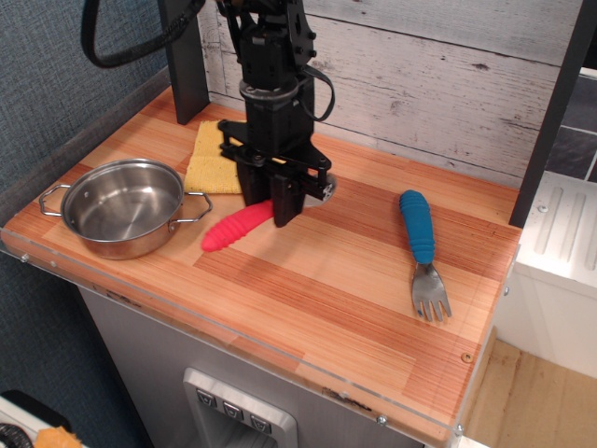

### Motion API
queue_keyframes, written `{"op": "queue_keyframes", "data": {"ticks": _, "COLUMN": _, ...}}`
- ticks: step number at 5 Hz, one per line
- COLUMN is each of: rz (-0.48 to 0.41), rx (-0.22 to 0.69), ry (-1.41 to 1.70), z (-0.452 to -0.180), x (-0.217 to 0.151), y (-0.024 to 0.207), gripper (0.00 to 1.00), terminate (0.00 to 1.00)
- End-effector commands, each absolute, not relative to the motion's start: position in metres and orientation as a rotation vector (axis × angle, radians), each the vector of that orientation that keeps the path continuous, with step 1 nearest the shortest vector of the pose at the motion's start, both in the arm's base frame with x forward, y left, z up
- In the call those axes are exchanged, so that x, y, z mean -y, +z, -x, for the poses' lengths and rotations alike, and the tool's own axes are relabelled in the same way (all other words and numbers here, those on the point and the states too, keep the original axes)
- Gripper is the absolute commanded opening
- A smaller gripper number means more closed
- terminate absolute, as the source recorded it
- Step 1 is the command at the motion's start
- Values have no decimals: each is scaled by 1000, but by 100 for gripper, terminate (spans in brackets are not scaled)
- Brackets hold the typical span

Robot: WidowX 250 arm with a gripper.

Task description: Place the red spoon on middle of the table

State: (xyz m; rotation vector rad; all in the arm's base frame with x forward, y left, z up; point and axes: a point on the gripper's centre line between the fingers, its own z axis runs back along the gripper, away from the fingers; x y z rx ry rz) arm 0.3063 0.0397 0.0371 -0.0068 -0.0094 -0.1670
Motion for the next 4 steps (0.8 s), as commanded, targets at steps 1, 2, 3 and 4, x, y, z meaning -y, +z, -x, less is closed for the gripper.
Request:
{"op": "queue_keyframes", "data": {"ticks": 1, "rz": -9, "rx": 90, "ry": -183, "z": -301, "x": -29, "y": 38, "gripper": 0, "terminate": 0}}
{"op": "queue_keyframes", "data": {"ticks": 2, "rz": -19, "rx": 105, "ry": -175, "z": -298, "x": -30, "y": 36, "gripper": 0, "terminate": 0}}
{"op": "queue_keyframes", "data": {"ticks": 3, "rz": -30, "rx": 114, "ry": -163, "z": -296, "x": -33, "y": 31, "gripper": 0, "terminate": 0}}
{"op": "queue_keyframes", "data": {"ticks": 4, "rz": -43, "rx": 112, "ry": -160, "z": -294, "x": -35, "y": 25, "gripper": 0, "terminate": 0}}
